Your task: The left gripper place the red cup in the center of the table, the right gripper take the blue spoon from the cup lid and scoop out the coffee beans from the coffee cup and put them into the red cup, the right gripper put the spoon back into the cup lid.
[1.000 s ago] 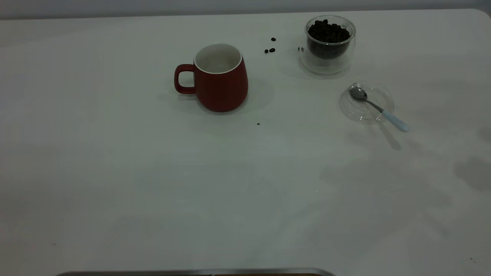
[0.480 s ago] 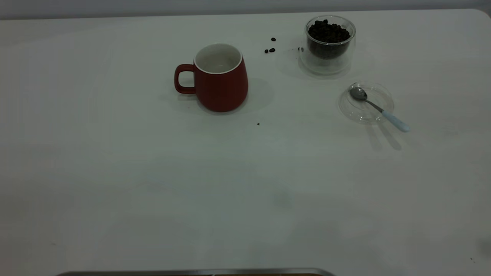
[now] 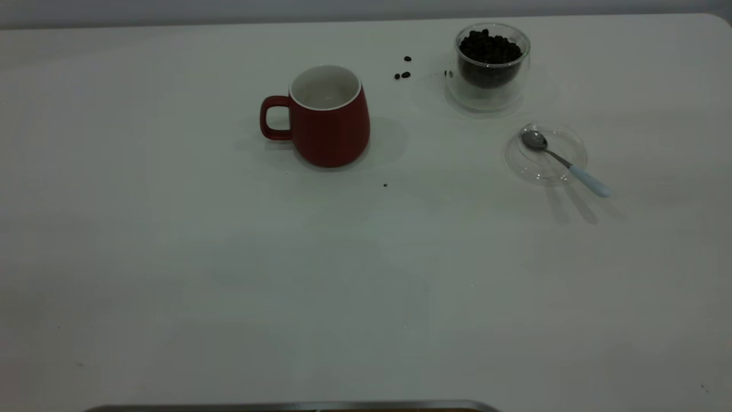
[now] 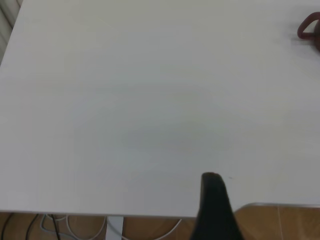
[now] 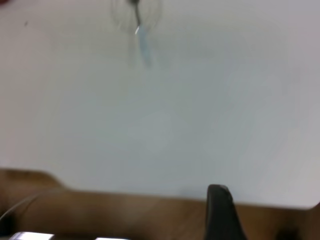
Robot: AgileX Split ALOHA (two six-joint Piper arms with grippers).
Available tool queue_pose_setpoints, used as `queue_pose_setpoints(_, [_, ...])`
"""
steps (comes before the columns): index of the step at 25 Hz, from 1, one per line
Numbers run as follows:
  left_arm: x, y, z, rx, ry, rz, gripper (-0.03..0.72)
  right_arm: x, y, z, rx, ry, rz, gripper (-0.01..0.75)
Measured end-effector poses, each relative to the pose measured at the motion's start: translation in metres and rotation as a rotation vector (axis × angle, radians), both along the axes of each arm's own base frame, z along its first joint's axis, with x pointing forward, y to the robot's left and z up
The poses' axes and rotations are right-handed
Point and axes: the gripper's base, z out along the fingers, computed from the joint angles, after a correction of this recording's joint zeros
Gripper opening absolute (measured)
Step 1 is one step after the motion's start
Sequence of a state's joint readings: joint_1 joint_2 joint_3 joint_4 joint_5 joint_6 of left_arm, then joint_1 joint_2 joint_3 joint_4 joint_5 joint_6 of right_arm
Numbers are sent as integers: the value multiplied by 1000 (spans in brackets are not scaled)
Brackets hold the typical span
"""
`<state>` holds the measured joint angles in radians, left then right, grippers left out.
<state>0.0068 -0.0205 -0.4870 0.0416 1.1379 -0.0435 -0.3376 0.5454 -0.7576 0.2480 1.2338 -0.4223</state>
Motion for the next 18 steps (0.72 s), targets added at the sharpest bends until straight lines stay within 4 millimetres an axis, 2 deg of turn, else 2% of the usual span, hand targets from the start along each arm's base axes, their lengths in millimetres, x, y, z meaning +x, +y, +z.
queue_pose_setpoints(4, [0,0,0,-1,0,1,587,-33,13,3,-42,-139,55,510])
queue_pose_setpoints(9, [0,0,0,-2,0,1,587,-69,21,-21,5,-245,221,511])
queue_pose_setpoints(11, [0,0,0,-1,0,1,587,-74,17,-33,-1,-247,232,511])
queue_pose_setpoints(15, [0,0,0,-1,0,1,587,-70,10,-54,-42,-237,187,511])
queue_pose_setpoints(18, [0,0,0,-1,0,1,587,-69,6,-60,-59,-258,153,511])
